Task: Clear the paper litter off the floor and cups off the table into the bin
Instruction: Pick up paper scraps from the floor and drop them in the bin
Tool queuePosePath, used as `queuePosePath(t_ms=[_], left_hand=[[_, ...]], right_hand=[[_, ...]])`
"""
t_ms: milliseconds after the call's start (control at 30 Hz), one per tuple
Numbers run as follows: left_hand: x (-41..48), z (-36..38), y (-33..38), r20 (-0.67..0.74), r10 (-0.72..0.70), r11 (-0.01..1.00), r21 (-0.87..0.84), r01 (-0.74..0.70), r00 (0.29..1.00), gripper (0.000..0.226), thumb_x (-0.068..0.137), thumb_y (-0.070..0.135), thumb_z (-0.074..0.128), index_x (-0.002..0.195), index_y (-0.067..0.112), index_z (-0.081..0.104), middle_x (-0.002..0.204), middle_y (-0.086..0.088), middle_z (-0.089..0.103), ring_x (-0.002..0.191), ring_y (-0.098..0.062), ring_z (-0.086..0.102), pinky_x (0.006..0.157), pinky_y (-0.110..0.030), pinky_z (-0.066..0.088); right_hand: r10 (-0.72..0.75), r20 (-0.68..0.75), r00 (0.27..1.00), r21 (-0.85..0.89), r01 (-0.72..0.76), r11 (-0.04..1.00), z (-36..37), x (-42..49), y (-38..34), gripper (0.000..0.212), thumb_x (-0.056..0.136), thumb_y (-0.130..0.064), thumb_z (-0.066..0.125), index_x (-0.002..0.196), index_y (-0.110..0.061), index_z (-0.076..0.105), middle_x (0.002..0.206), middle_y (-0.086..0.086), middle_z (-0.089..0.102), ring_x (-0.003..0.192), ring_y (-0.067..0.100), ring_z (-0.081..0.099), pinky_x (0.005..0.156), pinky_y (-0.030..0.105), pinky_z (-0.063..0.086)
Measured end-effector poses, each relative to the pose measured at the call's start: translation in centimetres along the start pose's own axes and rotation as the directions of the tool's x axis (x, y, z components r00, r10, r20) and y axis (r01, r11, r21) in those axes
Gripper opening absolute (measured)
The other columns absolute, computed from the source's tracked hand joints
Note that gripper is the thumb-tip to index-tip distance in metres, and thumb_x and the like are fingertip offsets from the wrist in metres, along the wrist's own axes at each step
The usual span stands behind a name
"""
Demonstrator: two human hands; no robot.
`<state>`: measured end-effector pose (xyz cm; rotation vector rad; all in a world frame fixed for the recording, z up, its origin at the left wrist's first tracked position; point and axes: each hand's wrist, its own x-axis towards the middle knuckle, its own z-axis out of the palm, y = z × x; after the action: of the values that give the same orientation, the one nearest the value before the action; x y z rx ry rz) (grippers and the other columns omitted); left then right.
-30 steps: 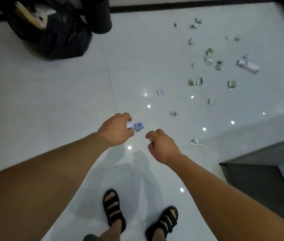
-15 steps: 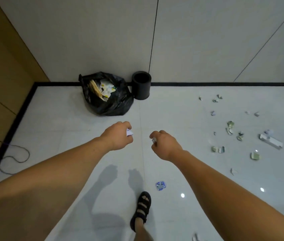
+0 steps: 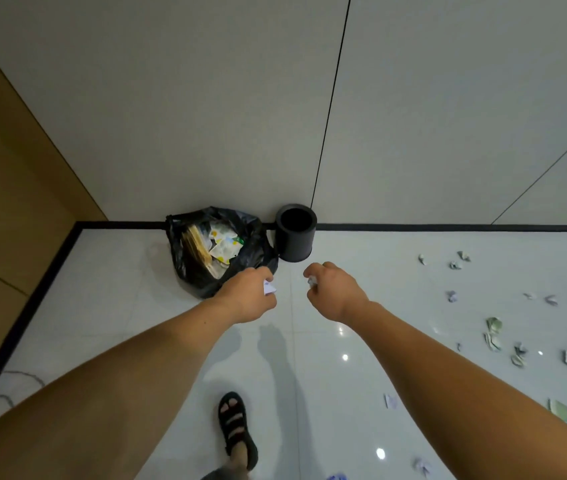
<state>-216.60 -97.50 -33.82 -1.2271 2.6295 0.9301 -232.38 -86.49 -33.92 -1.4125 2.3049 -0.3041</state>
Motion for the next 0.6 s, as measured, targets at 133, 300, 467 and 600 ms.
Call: queuePosePath(t_ms=[133,300,467,600], left_hand=[[7.5,-2.2,-0.9,0.024,0.028,0.999,-0.016,-0.028,0.999,0.049,0.086,0.031,0.059,0.132,0.019,0.049,0.131,-0.005,0.052,0.114,-0.024,0.051,0.089,-0.03,0.043],[16.5,-5.8,-0.8,0.047,0.036,0.999,-0.008,-0.036,0.998,0.047,0.087,0.029,0.058,0.131,0.018,0.048,0.13,-0.008,0.051,0.115,-0.026,0.05,0.089,-0.029,0.041],[26.1,-7.7,0.5,0.086,0.054,0.998,-0.029,-0.052,0.995,0.048,0.085,0.03,0.061,0.13,0.015,0.049,0.129,-0.006,0.053,0.113,-0.024,0.051,0.08,-0.023,0.035],[35.4,-7.7,2.2,0.105,0.023,0.998,-0.064,-0.016,0.994,0.045,0.084,0.03,0.065,0.124,0.014,0.052,0.125,-0.005,0.054,0.109,-0.02,0.052,0.079,-0.021,0.035]], right_hand=[[0.049,-0.013,0.999,0.002,-0.049,0.999,-1.4,7.4,0.3,0.039,0.094,-0.018,0.049,0.133,-0.018,0.051,0.126,0.008,0.053,0.107,0.029,0.057,0.089,0.033,0.046],[0.081,0.01,0.997,0.011,-0.081,0.997,-3.9,15.4,1.4,0.036,0.095,-0.018,0.048,0.131,-0.018,0.051,0.124,0.009,0.053,0.105,0.029,0.057,0.089,0.033,0.047],[0.118,0.003,0.993,0.046,-0.118,0.992,-6.5,23.9,4.4,0.037,0.096,-0.021,0.049,0.133,-0.019,0.05,0.125,0.009,0.053,0.107,0.03,0.057,0.09,0.035,0.048],[0.12,0.026,0.992,0.066,-0.122,0.99,-8.2,32.9,8.6,0.041,0.097,-0.021,0.049,0.137,-0.021,0.047,0.129,0.009,0.051,0.11,0.031,0.056,0.092,0.037,0.048]])
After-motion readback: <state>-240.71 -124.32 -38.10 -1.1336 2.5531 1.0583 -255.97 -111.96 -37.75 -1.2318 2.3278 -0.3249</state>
